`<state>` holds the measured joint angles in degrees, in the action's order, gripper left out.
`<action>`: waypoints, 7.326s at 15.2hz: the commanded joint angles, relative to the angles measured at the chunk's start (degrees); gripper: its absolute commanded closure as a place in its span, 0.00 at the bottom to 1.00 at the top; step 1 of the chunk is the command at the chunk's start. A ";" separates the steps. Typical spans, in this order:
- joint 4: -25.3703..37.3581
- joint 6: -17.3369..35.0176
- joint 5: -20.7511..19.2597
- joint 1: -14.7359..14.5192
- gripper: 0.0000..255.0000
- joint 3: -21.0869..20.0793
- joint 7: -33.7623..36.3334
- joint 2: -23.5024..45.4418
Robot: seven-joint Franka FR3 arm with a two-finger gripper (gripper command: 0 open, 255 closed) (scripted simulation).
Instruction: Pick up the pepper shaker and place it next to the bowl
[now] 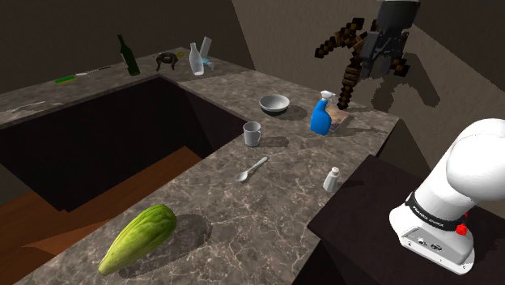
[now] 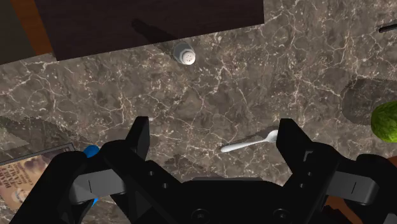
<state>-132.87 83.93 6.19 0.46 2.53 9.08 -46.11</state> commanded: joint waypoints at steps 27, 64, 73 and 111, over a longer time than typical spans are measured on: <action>-36.49 56.88 2.17 -5.12 0.00 -1.52 -11.36 23.00; -36.08 51.25 1.64 -5.00 1.00 -2.12 -10.01 17.71; -32.88 40.88 0.56 -4.36 1.00 -2.31 -8.77 10.50; 27.84 26.17 0.27 2.23 1.00 7.69 -23.77 58.04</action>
<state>-108.83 111.40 6.08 2.28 10.03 -14.05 9.36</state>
